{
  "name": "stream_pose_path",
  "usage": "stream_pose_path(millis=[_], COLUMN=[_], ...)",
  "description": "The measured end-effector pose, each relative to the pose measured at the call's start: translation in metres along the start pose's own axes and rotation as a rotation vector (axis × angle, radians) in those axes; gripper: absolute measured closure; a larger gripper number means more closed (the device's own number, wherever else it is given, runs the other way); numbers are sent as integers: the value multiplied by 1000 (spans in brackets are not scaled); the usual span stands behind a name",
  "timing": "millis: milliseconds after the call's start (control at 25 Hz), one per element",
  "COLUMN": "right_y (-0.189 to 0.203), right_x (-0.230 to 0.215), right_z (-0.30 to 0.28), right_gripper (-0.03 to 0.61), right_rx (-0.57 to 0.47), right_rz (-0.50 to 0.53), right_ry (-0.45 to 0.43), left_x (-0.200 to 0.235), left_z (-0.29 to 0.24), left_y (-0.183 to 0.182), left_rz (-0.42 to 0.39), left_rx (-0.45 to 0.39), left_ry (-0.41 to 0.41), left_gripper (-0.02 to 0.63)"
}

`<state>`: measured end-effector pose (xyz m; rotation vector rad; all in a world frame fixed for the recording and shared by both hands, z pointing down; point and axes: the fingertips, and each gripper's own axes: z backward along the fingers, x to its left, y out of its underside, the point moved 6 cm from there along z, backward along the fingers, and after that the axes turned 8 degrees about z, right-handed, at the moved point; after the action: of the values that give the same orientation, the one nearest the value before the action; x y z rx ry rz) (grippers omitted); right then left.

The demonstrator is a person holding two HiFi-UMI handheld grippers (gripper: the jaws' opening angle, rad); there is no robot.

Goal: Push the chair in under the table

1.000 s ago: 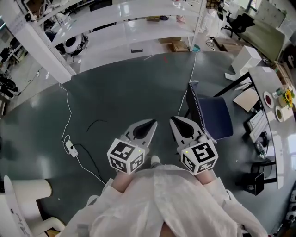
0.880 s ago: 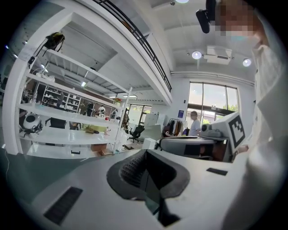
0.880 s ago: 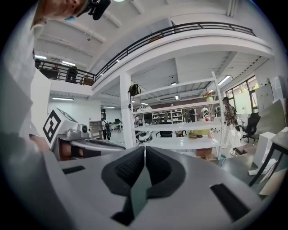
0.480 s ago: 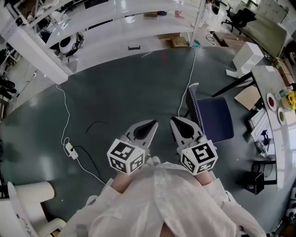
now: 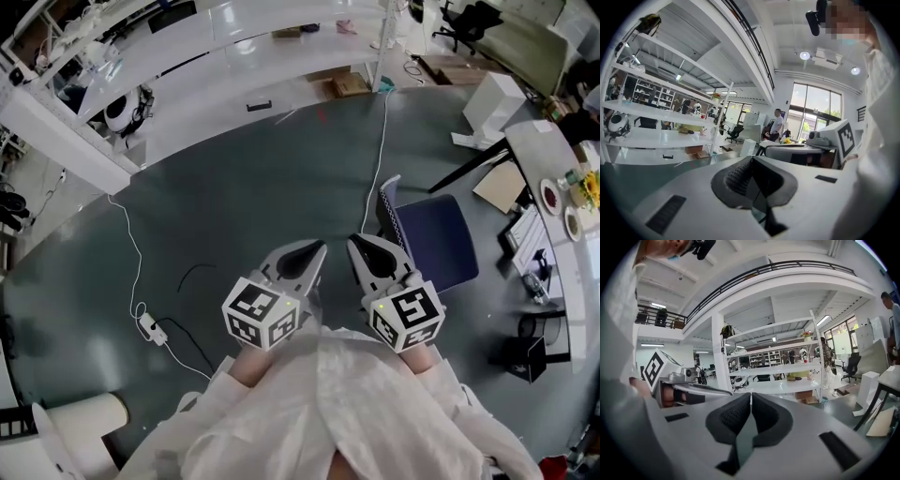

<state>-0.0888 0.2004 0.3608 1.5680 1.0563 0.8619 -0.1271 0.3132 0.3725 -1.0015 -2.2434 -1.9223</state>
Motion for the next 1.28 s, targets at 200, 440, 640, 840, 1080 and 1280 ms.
stream_pose_path(millis=[200,440,640,840,1080,1280], right_y=[-10,-26,-27,-25,-28,-18], right_x=[-21,-40,-56,-70,-75,-73], right_z=[-18,-37,-36,-33,-32,-16], right_gripper=[545,545,545,545,545,545], right_rx=[12,12,24,20,10,18], right_rz=[-13,-37,-67,-107,-142,-174], right_ry=[73,187,297,418,550,684], left_x=[17,33,34,34,31,11], left_z=[-25,-57,-83,-103,-127,-145], left_y=[-27,-55,-66,-70,-80,-75], left_rz=[-34,-65,-86,-103,-151,-208], left_rx=[35,92,139,191,258,312], left_ry=[75,197,306,411,546,709], left_gripper=[598,598,598,598,598,598])
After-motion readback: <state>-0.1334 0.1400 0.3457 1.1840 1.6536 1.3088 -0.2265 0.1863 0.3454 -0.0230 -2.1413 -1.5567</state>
